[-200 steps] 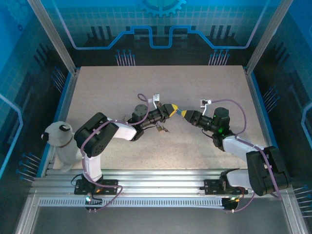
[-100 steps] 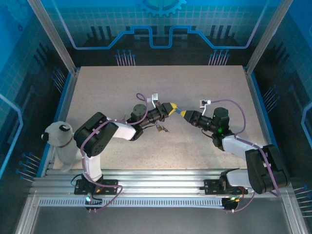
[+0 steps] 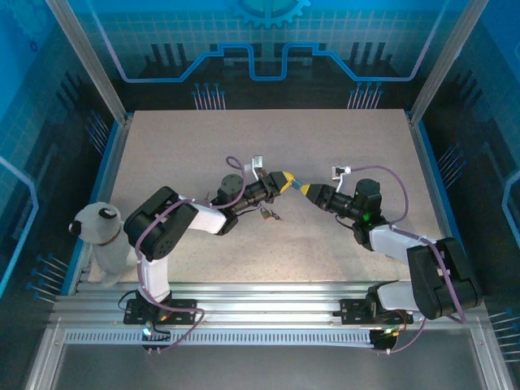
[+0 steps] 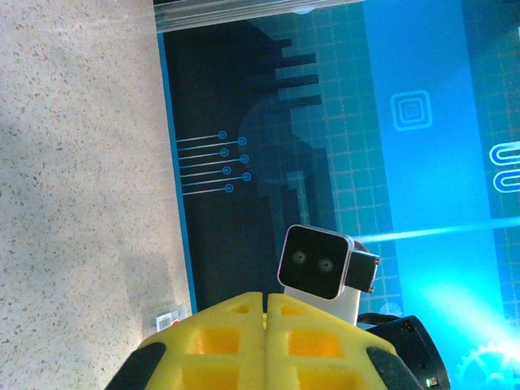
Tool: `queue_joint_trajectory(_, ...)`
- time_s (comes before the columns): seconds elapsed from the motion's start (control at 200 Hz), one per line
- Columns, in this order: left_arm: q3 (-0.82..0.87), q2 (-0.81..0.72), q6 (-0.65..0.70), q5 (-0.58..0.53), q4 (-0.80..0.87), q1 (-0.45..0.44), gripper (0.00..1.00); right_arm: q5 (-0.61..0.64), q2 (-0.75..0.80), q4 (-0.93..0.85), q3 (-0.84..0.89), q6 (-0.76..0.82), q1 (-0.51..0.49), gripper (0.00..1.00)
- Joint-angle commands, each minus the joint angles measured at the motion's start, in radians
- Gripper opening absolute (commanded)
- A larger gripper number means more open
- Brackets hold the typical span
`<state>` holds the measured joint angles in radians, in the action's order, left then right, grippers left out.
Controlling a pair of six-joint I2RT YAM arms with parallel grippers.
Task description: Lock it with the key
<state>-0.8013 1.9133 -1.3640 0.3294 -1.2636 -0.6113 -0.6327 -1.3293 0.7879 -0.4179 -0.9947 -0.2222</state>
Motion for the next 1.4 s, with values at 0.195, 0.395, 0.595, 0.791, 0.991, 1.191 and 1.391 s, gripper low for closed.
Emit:
queue_joint_trajectory(0.195, 0.015, 0.027, -0.029, -0.018, -0.095, 0.003, 0.00, -0.016, -0.016, 0.060, 0.005, -0.010, 0.000, 0.17)
queue_joint_trajectory(0.395, 0.016, 0.033, -0.035, -0.019, -0.106, 0.004, 0.00, -0.025, -0.032, 0.072, 0.004, -0.022, 0.000, 0.14)
queue_joint_trajectory(0.595, 0.018, 0.038, -0.039, -0.019, -0.115, 0.003, 0.00, -0.038, -0.051, 0.102, 0.001, -0.038, -0.001, 0.14)
queue_joint_trajectory(0.791, 0.021, 0.039, -0.042, -0.021, -0.122, 0.003, 0.00, -0.045, -0.056, 0.109, 0.002, -0.044, 0.000, 0.13)
queue_joint_trajectory(0.991, 0.025, 0.039, -0.042, -0.023, -0.128, 0.003, 0.00, -0.051, -0.064, 0.111, -0.001, -0.046, 0.002, 0.06)
queue_joint_trajectory(1.191, 0.026, 0.042, -0.044, -0.024, -0.132, 0.003, 0.00, -0.058, -0.067, 0.116, -0.002, -0.051, 0.004, 0.02)
queue_joint_trajectory(1.391, 0.023, 0.044, -0.044, -0.024, -0.131, 0.003, 0.00, -0.064, -0.073, 0.126, -0.003, -0.057, 0.005, 0.00)
